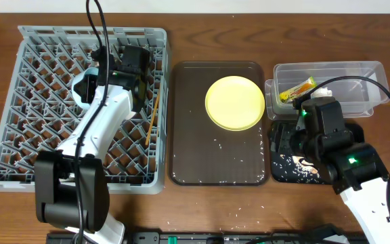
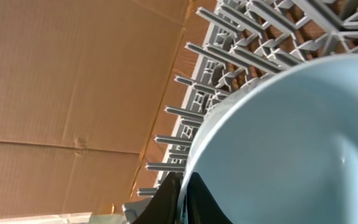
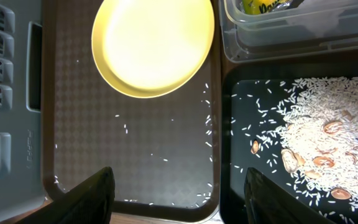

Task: Sort waste into correct bins and load items into the dishwasher
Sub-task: 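Lower the blue bowl into the rack beside the pink bowl, release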

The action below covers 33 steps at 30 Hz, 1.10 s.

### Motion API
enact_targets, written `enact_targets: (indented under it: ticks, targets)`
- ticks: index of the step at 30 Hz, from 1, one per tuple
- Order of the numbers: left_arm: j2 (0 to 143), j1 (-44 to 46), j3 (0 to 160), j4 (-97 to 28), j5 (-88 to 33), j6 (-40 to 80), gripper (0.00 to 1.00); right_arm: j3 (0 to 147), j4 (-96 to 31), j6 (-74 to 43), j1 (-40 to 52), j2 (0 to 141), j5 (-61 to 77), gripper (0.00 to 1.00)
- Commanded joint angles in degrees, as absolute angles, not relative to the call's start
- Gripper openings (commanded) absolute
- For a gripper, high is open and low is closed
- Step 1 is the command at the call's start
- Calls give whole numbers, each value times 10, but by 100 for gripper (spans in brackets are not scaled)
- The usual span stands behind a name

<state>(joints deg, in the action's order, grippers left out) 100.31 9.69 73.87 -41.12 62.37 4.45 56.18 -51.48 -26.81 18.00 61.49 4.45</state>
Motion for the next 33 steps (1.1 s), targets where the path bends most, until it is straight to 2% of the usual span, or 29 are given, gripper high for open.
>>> enact_targets:
  ticks: [1, 14, 21, 33]
  targets:
    - [1011, 81, 732, -414, 656, 50, 8, 564, -519, -272, 177, 615, 39, 65]
    - [1013, 73, 732, -410, 659, 50, 7, 564, -521, -272, 177, 615, 39, 65]
    - [1018, 76, 732, -406, 721, 50, 8, 564, -521, -272, 177, 615, 39, 65]
    - [1019, 102, 700, -401, 705, 52, 7, 564, -521, -272, 177, 615, 38, 65]
